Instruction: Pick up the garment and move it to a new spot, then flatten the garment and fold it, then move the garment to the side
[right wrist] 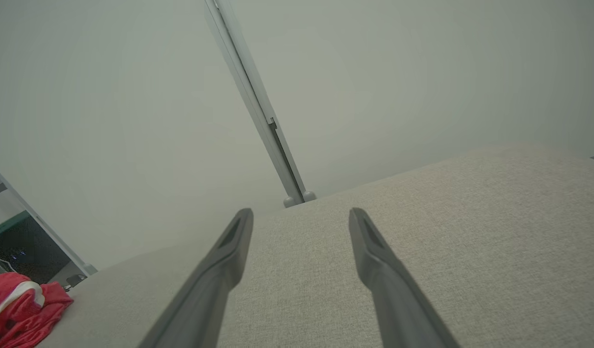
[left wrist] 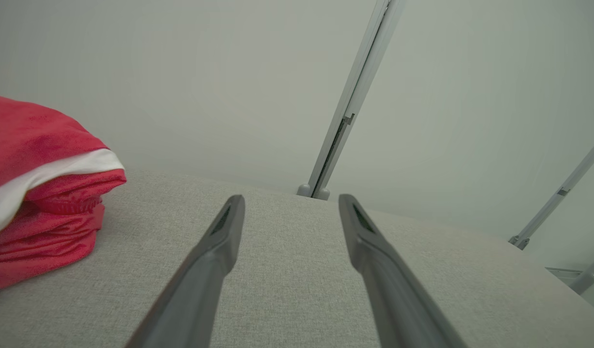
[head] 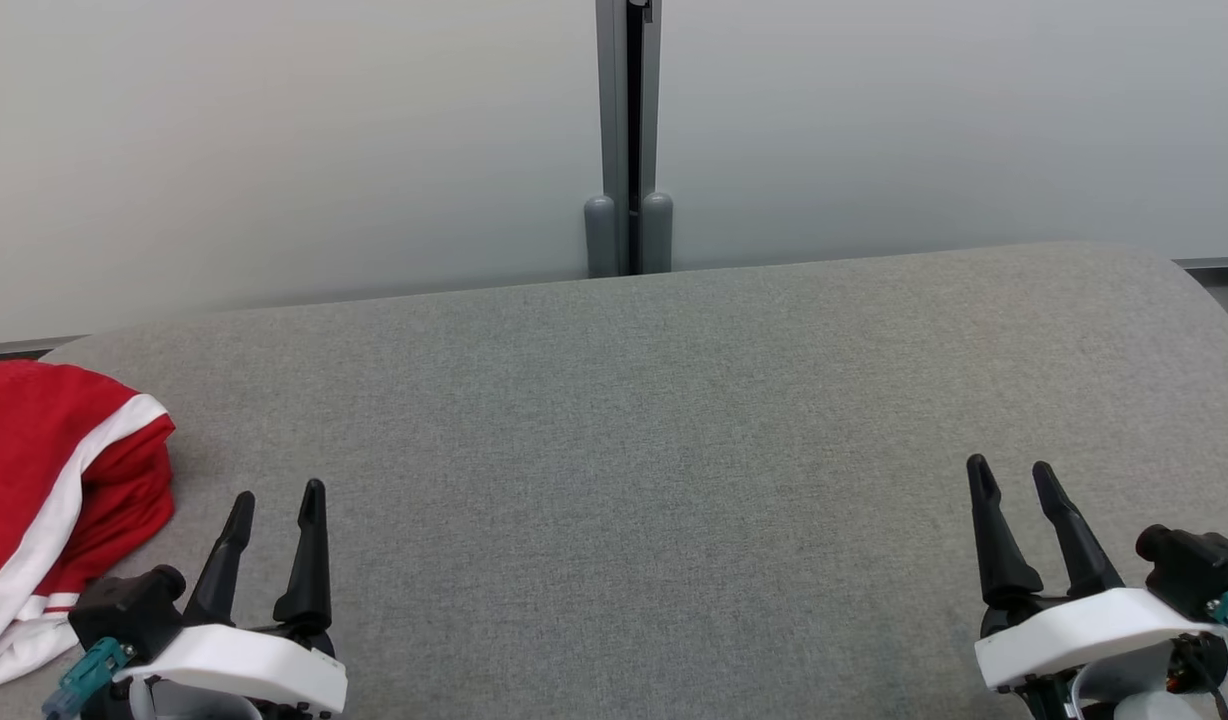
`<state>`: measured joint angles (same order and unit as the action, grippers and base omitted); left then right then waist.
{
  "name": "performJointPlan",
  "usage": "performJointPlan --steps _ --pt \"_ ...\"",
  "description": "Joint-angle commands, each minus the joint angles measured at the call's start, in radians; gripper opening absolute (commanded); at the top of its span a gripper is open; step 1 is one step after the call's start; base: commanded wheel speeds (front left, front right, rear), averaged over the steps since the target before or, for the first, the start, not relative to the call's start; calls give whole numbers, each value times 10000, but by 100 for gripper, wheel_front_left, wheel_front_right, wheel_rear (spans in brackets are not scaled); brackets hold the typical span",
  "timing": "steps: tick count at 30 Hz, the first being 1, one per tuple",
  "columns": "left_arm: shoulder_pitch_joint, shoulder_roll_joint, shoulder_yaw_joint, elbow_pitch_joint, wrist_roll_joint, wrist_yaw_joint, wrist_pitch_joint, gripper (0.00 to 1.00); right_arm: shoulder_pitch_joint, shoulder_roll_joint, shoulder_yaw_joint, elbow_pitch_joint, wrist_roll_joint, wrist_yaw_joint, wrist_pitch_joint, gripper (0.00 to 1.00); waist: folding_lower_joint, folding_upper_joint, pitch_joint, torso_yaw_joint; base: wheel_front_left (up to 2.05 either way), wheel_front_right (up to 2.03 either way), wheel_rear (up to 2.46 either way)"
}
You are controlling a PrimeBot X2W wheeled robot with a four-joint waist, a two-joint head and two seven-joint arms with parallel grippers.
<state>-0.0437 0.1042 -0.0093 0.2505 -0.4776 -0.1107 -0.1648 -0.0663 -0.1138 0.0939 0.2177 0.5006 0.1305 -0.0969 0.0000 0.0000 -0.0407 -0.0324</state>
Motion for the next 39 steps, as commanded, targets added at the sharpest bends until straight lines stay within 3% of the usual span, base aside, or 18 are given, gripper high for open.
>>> performJointPlan --steps 1,39 --pt "37 46 31 -16 220 52 -70 100 -56 -76 30 -36 -189 3 -76 100 0 0 -3 -6 0 0 0" --pt "-101 -118 295 834 3245 165 -860 100 80 -84 252 198 -3078 2 -346 100 0 0 -125 -123 0 0 0"
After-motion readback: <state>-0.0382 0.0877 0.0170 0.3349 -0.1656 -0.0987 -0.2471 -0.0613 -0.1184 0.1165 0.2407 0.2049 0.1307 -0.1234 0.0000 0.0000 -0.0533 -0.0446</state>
